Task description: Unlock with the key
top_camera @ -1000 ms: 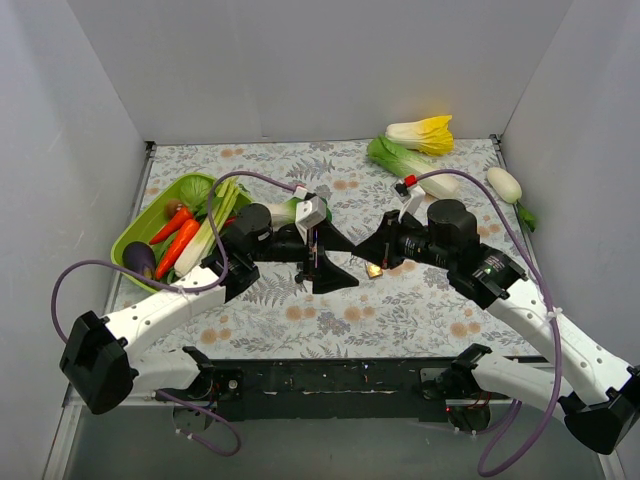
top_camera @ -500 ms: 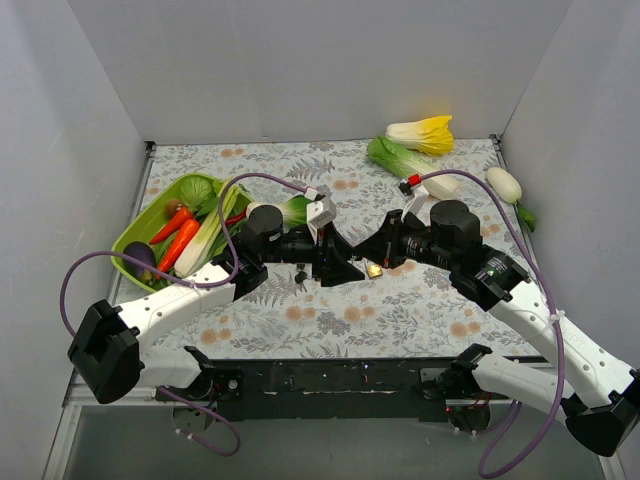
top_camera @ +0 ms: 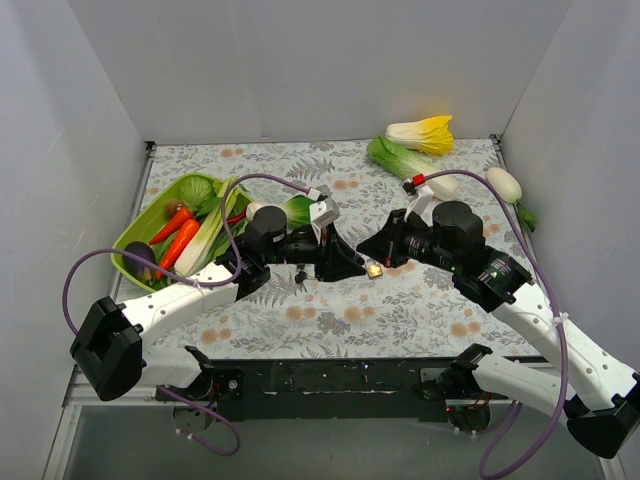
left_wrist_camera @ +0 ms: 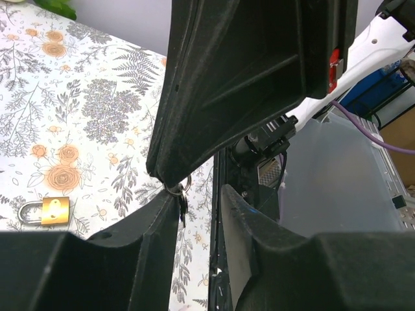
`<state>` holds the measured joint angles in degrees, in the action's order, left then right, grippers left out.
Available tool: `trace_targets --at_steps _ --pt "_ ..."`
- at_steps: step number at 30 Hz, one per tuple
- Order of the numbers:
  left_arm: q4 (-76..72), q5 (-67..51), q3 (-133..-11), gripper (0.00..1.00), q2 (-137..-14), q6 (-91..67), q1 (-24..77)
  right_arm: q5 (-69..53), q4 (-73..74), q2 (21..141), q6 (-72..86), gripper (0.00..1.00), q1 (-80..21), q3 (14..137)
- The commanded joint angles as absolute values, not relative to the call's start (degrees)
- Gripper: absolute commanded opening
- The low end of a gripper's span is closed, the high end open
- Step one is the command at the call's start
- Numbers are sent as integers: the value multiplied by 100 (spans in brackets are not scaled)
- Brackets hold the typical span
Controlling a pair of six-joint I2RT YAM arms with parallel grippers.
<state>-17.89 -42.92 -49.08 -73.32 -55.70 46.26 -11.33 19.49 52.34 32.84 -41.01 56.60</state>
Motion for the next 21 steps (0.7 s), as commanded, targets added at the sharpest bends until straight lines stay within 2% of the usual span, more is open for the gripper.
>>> trace_targets --at_steps 1,5,9,12,14,21 --pt "-1784 -4157 -4834 29 -7251 -5511 4684 -958 1889 5115 3208 1 -4122 5933" --pt "-1723 -4166 -4834 24 -7286 -5493 4702 -853 1925 5098 3173 1 -4122 5933" --pt "-1679 -4122 -4825 13 -7269 -5458 4728 -853 1951 5124 3138 1 -4122 5959" --pt "-1635 -4096 -4834 10 -7286 -5432 4737 -817 1986 5124 3120 1 -4122 5950" --pt "-1608 -4070 -4825 2 -7277 -5423 4737 -809 1995 5115 3120 1 -4122 5950" --pt "-1486 -4034 -4843 0 -7277 -5344 4746 -791 2013 5080 3120 1 -4122 5862"
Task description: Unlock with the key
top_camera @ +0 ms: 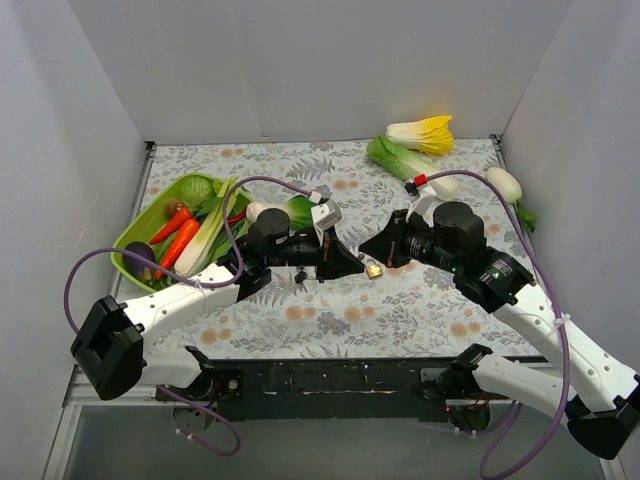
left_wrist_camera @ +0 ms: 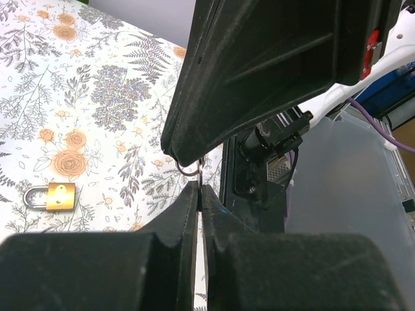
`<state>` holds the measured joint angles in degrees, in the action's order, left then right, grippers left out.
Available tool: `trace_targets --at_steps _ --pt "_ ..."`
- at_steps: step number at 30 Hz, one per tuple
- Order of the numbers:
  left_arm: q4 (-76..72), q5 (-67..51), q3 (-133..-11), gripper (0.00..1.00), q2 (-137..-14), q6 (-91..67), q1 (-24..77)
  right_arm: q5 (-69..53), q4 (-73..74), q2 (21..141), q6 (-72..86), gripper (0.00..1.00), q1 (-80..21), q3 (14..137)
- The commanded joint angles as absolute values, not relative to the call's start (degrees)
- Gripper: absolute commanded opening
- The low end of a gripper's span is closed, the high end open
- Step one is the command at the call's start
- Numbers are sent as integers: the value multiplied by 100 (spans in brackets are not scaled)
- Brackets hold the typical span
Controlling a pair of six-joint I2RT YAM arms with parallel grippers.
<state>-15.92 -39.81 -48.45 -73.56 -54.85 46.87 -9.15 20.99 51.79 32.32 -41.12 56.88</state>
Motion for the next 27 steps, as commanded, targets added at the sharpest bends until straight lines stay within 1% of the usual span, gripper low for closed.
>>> trace_targets --at_steps 1,5,6,7,8,9,10,11,13,17,21,23,27 --pt "-1390 -4043 -4878 0 -7303 -5222 4746 -791 2030 5071 3120 1 -4122 5845" --pt "-661 -4542 -5123 0 -7383 -4730 4746 -826 2136 4975 3033 1 -4113 5792" --pt "-163 -4822 -5281 0 -7409 -4624 4746 -878 2127 4905 3006 1 -4113 5783" --pt "164 -4947 -5369 0 -7453 -4536 4746 -966 2110 4861 2971 13 -4113 5775" --pt "785 -5105 -5466 0 -7531 -4309 4746 -1228 2022 4817 2831 22 -4122 5757" --pt "1052 -5211 -5580 0 -7567 -4246 4746 -1396 1987 4756 2752 32 -4113 5766" --pt "1298 -5395 -5616 0 -7576 -4184 4746 -1563 1978 4746 2655 47 -4113 5792" --pt "1527 -5431 -5642 0 -7550 -4088 4746 -1886 2004 4729 2550 52 -4105 5809" --pt "2029 -5545 -5634 0 -7480 -4061 4746 -2196 2056 4729 2251 59 -4104 5871" --pt "2985 -5826 -5765 0 -7348 -3999 4746 -3178 2145 4720 1855 61 -4104 5766" --pt "3436 -6012 -5853 0 -7225 -3999 4746 -4085 2005 4851 1758 61 -4113 5494" --pt "3559 -6047 -5897 0 -7198 -3999 4746 -4445 1829 4922 1863 58 -4148 5239" --pt "3770 -6029 -6003 0 -7277 -3946 4746 -4473 1197 4860 2187 54 -4219 4703"
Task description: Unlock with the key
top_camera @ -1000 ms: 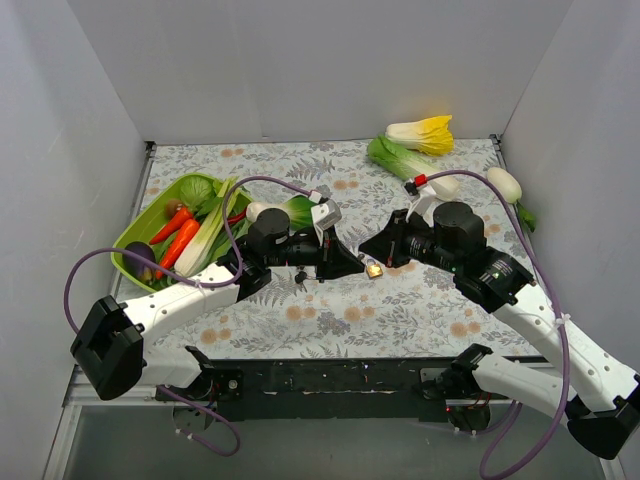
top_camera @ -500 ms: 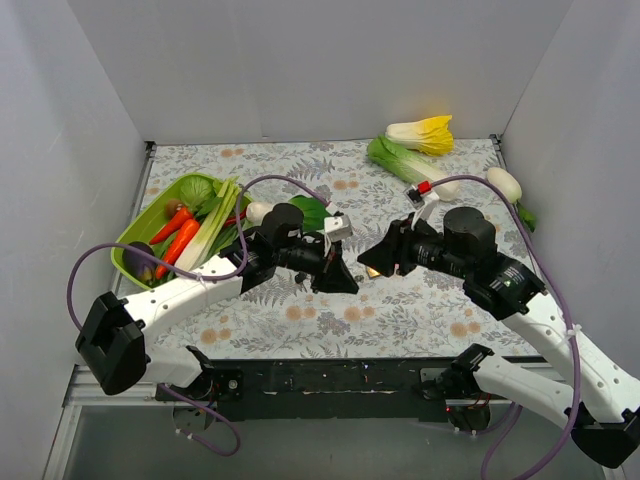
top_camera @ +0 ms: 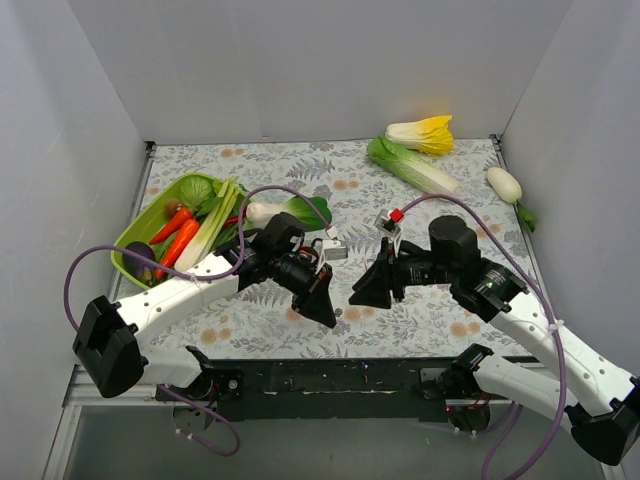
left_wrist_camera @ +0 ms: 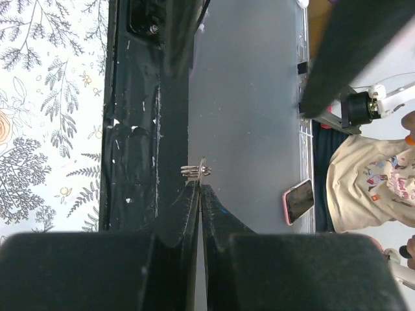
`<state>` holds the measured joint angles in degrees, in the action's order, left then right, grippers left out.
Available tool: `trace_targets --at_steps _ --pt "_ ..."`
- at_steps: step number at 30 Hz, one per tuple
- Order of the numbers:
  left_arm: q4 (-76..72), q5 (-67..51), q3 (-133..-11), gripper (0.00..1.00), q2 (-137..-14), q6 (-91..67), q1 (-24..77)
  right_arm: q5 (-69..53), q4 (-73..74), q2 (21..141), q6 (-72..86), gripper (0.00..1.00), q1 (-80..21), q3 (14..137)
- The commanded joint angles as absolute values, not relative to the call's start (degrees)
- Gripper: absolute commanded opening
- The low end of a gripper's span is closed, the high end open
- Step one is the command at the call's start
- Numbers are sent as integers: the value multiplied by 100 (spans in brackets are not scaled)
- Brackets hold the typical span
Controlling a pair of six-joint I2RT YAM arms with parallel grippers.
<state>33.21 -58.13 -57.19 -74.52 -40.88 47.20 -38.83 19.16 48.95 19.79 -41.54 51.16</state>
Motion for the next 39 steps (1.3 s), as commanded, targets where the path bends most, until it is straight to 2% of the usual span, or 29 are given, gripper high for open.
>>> trace_targets --at_steps 1,5,20,39 --pt "3788 -6029 -6012 0 -7330 -3938 4746 -4491 856 4834 2302 53 -4245 4589" --pt "3832 -6012 -6055 0 -7409 -3929 4781 -4386 265 4703 2733 50 -4289 4044" --pt "3841 -5994 -6187 0 -7708 -3867 4895 -4289 -404 4825 3120 34 -4359 3621" --pt "3832 -5880 -6267 0 -7761 -3814 4939 -3946 -404 5027 3111 28 -4790 3516"
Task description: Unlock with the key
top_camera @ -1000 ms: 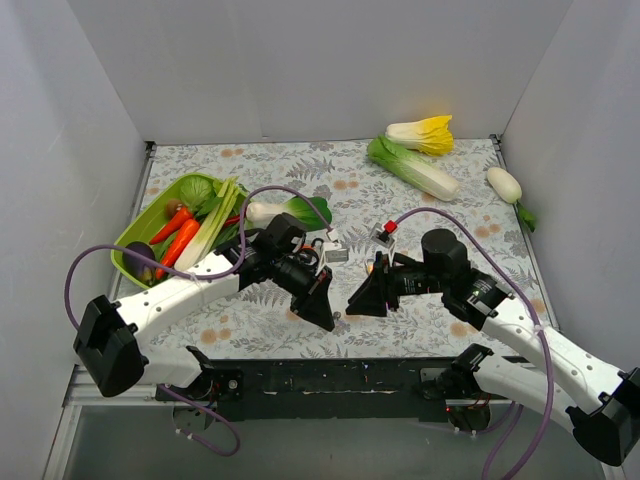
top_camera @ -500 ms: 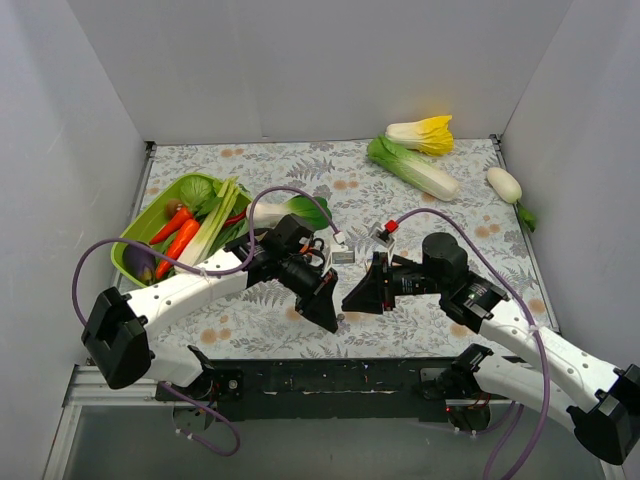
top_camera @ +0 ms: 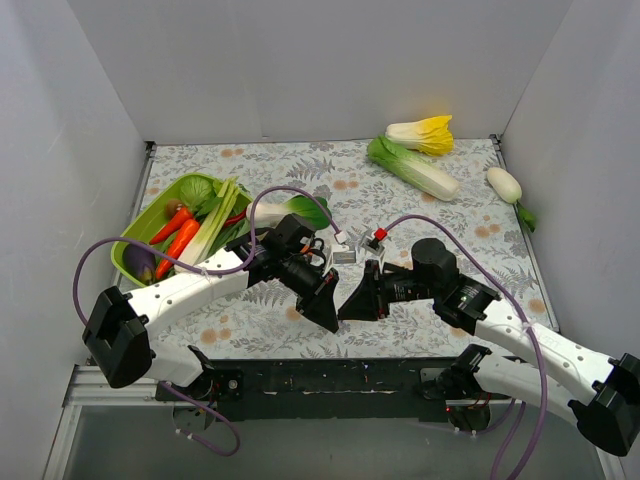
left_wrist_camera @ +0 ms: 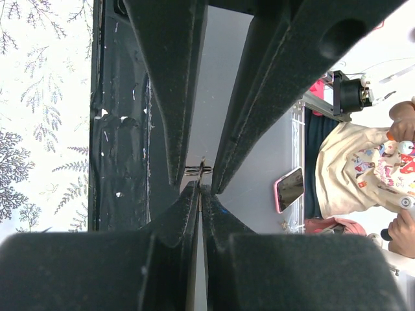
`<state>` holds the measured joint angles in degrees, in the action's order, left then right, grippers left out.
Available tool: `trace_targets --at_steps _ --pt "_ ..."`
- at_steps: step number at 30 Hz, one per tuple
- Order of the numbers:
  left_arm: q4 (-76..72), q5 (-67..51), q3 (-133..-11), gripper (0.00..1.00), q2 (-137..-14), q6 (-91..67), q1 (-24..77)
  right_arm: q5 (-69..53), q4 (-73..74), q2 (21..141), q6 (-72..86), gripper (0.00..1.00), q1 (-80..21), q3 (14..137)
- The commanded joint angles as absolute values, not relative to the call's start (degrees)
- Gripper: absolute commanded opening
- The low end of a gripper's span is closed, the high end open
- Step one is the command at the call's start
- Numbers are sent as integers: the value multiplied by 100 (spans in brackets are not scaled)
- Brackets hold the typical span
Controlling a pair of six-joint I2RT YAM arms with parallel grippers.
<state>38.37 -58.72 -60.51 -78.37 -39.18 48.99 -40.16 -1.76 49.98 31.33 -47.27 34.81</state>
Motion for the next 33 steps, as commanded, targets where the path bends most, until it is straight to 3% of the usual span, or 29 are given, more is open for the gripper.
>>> trace_targets --at_steps 1,6,9,19,21,22,24,25,29,33 --pt "3823 -5862 -6258 0 -7752 -3806 4939 -3946 -404 5027 3111 26 -4807 3516" --pt "3718 -5626 -6214 0 -7664 -3832 4939 -3911 -404 5054 3120 17 -4816 3498" --pt "3586 -5468 -6161 0 -7576 -3902 4939 -3885 -396 5062 3129 2 -4825 3463" --pt "3217 -4748 -6100 1 -7409 -4043 4939 -3771 -238 5019 3094 1 -4825 3463" --pt "3147 -4571 -6082 17 -7357 -4113 4931 -3578 -63 4984 3050 1 -4825 3498" --pt "3068 -4405 -6065 35 -7330 -4131 4931 -3360 -27 4931 3032 1 -4825 3507" --pt "2945 -4220 -6012 51 -7191 -4236 4931 -3017 183 4861 2997 1 -4825 3481" --pt "2770 -4132 -5925 66 -7137 -4289 4931 -2641 237 4765 2980 1 -4825 3446" --pt "2313 -3876 -5731 88 -6830 -4570 4922 -1690 439 4518 2997 1 -4790 3296" --pt "1409 -3149 -5345 98 -6548 -5385 4922 -802 352 4193 3076 1 -4650 2963"
